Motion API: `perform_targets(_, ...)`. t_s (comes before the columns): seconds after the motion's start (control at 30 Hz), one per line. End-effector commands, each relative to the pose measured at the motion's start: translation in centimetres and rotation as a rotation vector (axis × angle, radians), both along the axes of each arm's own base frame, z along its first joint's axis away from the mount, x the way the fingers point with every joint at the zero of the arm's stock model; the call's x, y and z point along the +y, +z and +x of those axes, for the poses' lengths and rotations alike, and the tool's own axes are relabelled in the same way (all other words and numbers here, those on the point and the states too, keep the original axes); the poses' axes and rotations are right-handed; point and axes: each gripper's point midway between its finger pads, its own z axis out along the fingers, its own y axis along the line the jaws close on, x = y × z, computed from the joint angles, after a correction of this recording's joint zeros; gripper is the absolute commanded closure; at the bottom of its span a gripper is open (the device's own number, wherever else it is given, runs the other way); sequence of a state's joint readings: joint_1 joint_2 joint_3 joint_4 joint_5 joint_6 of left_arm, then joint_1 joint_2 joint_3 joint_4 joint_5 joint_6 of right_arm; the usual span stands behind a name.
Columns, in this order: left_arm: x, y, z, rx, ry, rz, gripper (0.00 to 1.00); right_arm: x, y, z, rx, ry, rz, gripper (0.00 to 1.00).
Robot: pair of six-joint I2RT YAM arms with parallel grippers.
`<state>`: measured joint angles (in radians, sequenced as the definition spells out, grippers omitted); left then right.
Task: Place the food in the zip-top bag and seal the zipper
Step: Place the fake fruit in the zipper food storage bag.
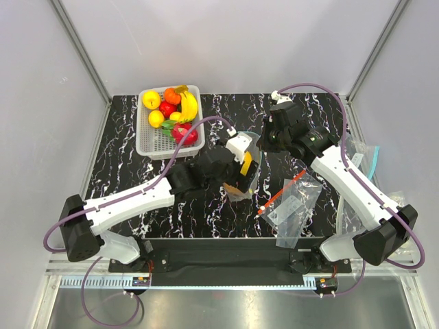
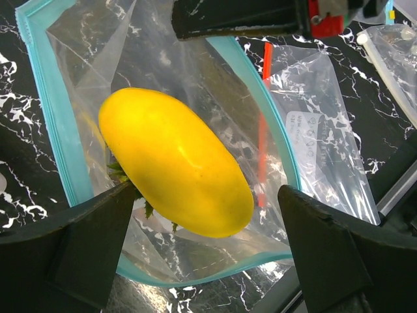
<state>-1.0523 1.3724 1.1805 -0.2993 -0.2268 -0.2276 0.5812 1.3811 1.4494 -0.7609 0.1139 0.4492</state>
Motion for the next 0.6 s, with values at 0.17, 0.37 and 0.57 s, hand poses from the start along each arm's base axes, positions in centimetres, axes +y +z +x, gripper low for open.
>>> perform_targets(0.17, 1.3, 8.1, 0.7, -0.136, 0.04, -0.101, 0.01, -0.2, 2.3, 0.3, -0.059, -0.013, 0.041, 1.0)
perform_targets(0.37, 2.3, 8.5, 1.1, -0.076, 0.077, -0.028, 0.06, -0.2, 2.3, 0.3, -0.06, -0.015, 0.04, 1.0)
perform_targets(0.57, 0.7, 6.8, 0.4, 0.052, -0.008, 0.007, 0.37, -0.1, 2.1, 0.4, -0.055, -0.014, 0.042, 1.0)
